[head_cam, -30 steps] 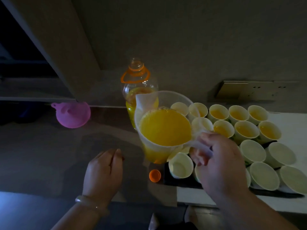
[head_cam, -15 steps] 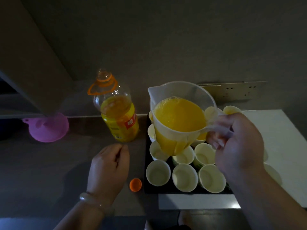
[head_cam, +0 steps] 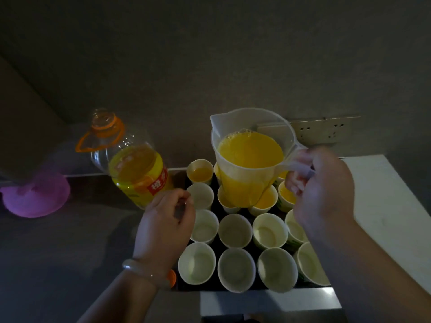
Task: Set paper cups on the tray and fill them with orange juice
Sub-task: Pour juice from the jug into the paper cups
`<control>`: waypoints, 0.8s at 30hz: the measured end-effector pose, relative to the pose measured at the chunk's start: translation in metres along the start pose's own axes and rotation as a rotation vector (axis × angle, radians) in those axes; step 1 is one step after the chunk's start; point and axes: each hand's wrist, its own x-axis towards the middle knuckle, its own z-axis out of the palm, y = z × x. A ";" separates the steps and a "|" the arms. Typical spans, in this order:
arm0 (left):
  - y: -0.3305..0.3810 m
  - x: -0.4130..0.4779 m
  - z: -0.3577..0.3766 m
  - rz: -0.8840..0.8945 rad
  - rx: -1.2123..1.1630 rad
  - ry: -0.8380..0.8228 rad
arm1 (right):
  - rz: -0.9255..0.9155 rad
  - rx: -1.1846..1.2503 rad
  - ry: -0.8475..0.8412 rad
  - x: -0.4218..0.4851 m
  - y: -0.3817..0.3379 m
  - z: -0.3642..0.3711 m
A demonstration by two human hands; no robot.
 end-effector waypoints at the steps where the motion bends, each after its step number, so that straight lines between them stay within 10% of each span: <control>1: 0.002 0.003 0.004 -0.019 0.012 -0.025 | -0.022 -0.025 -0.011 0.005 0.000 -0.003; 24: 0.041 0.049 0.084 -0.056 0.494 -0.482 | -0.063 0.159 0.055 0.056 -0.019 -0.043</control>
